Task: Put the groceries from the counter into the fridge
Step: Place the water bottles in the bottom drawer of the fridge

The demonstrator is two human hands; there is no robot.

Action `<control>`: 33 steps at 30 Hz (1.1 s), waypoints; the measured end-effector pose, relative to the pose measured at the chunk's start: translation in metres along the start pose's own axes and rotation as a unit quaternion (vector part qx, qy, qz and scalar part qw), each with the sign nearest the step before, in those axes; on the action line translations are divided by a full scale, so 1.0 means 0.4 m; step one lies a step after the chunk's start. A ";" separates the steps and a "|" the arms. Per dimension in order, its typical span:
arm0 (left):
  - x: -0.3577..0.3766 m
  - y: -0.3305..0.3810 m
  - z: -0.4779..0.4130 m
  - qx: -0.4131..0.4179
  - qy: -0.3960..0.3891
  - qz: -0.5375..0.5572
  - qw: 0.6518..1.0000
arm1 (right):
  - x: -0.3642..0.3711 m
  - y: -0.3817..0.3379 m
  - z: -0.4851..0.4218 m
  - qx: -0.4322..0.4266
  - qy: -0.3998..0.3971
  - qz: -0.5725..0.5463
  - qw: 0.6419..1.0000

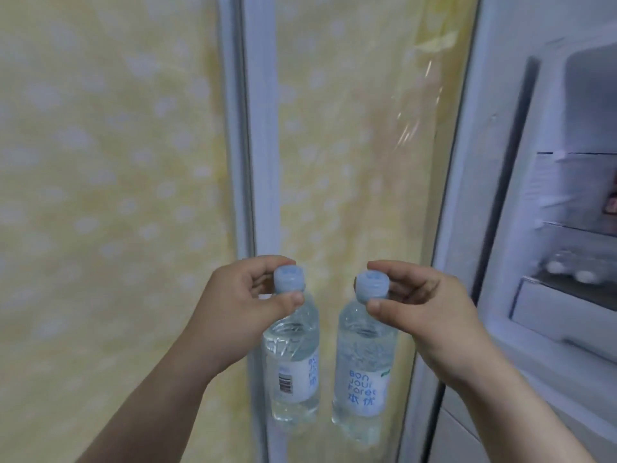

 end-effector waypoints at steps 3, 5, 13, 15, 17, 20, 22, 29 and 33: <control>0.143 -0.001 -0.044 0.008 -0.054 0.028 0.998 | -0.130 -0.006 0.007 0.003 0.056 0.036 0.998; 0.235 -0.007 -0.071 0.008 -0.090 0.045 0.995 | -0.209 -0.012 0.011 0.005 0.092 0.056 0.994; 0.565 0.007 -0.186 0.050 -0.207 0.125 0.969 | -0.484 -0.037 0.016 0.008 0.229 0.132 0.964; 0.643 0.011 -0.215 0.058 -0.233 0.138 0.961 | -0.544 -0.042 0.019 0.008 0.268 0.151 0.952; 0.722 0.010 -0.242 0.061 -0.260 0.151 0.952 | -0.601 -0.050 0.021 0.010 0.304 0.174 0.936; 0.836 0.011 -0.279 0.069 -0.301 0.163 0.937 | -0.668 -0.064 0.018 0.014 0.335 0.222 0.915; 0.908 0.012 -0.301 0.074 -0.326 0.175 0.926 | -0.710 -0.068 0.015 0.018 0.356 0.251 0.900; 1.137 0.003 -0.345 0.086 -0.388 0.221 0.891 | -0.843 -0.056 0.013 0.033 0.431 0.295 0.852; 1.229 0.013 -0.355 0.101 -0.394 0.235 0.883 | -0.904 -0.047 0.004 0.034 0.457 0.336 0.823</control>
Point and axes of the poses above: each hand's wrist, its own z-axis away from the middle knuckle, its own x-axis out of the palm, y = z × x, the point moved 10 cm from there along -z, towards the middle knuckle, and after that the axes turned 4 degrees about y, right-handed, at the moved point
